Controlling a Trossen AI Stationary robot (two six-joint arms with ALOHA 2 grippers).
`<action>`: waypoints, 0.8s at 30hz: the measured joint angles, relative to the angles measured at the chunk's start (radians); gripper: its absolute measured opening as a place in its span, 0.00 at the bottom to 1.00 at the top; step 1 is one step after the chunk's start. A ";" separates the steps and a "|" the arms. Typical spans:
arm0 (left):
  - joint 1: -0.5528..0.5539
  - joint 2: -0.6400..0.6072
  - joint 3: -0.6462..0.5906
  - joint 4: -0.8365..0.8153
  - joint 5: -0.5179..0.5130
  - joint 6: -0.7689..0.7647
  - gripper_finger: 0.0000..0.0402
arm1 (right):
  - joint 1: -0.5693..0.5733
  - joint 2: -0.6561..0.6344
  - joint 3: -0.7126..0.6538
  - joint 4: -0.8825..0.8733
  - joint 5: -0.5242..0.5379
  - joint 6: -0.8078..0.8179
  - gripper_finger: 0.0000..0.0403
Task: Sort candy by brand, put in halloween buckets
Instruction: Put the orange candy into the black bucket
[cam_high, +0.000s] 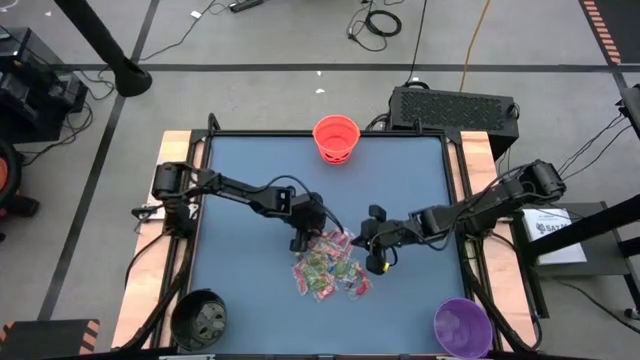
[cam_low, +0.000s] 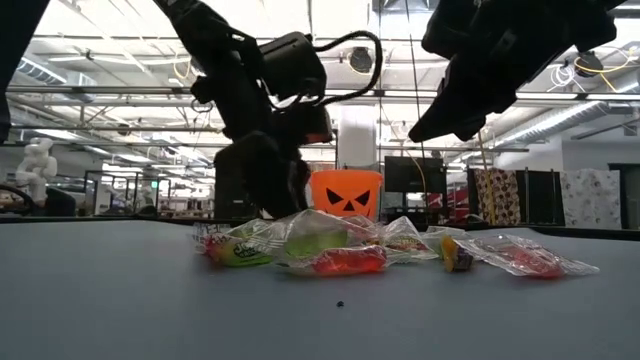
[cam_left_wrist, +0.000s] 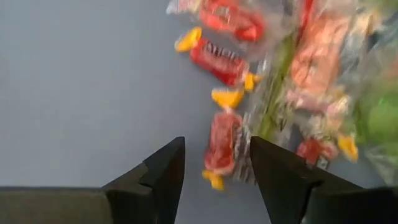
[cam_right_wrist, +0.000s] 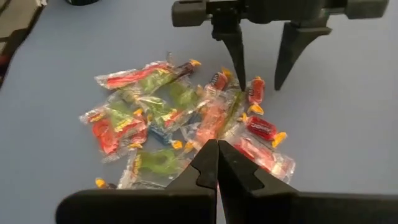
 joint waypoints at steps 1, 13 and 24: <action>0.000 0.004 0.001 0.011 0.002 0.002 0.47 | 0.003 0.000 0.000 0.000 0.001 0.001 0.00; 0.029 0.037 0.002 0.016 0.048 0.031 0.26 | 0.011 0.000 0.000 0.008 0.004 0.005 0.00; 0.028 0.036 0.002 0.012 0.054 0.032 0.15 | 0.010 0.000 0.000 0.008 0.004 -0.003 0.00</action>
